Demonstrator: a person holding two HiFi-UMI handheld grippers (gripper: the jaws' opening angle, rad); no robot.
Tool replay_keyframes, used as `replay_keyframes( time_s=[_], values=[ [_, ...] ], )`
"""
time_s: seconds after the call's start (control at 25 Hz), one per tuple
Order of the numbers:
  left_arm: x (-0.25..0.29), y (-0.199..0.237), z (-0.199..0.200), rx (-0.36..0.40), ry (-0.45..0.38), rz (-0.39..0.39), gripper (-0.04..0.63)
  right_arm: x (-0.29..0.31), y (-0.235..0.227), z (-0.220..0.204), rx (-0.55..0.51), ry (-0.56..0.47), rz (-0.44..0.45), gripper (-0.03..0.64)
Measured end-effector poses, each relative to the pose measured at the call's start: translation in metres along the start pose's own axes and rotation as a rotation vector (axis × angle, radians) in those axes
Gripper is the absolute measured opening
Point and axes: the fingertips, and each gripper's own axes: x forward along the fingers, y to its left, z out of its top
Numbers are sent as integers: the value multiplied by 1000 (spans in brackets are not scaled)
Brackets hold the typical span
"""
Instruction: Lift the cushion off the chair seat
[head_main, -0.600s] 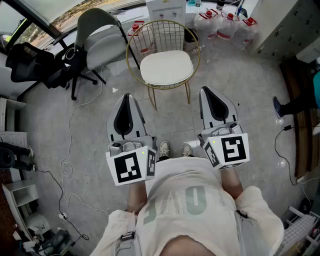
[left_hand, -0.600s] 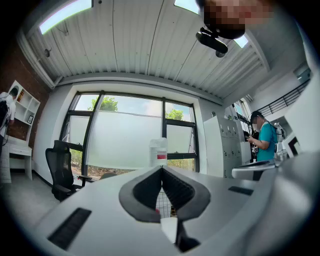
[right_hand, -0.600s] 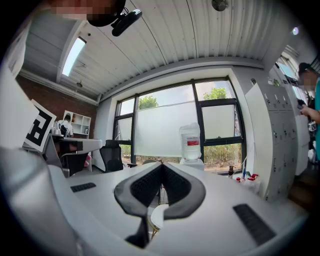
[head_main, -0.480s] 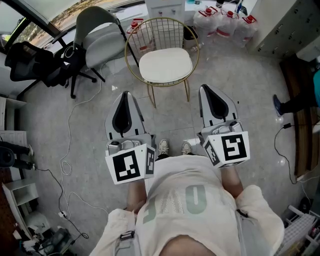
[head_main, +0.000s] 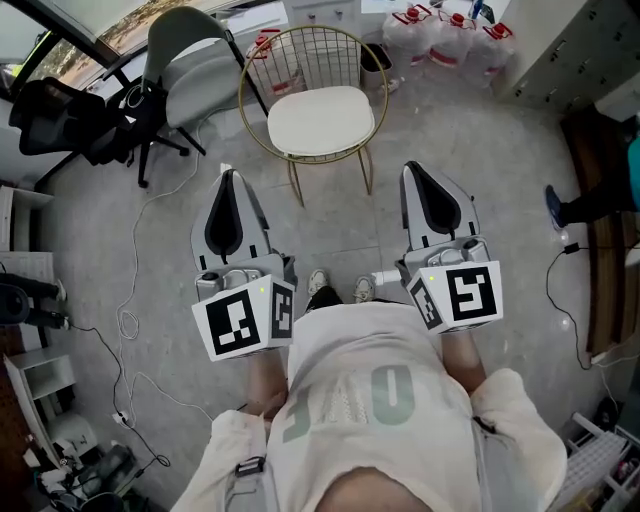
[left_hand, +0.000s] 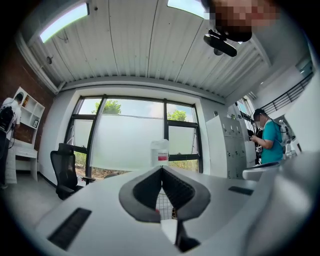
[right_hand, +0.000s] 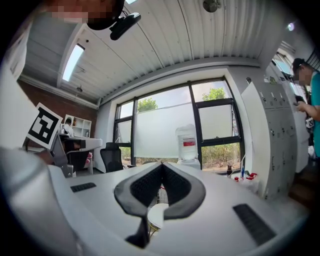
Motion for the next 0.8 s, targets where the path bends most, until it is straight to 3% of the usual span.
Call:
replay_keyframes(
  time_s=[0.24, 0.44, 0.8],
  values=[
    [-2, -25, -6, 19, 7, 0, 12, -18, -35, -13, 40, -5, -46, 17],
    [11, -28, -3, 16, -15, 14, 12, -9, -49, -13, -1, -19, -59, 16],
    [84, 17, -46, -54, 3, 43, 12, 63, -58, -44, 6, 9, -61, 17]
  ],
)
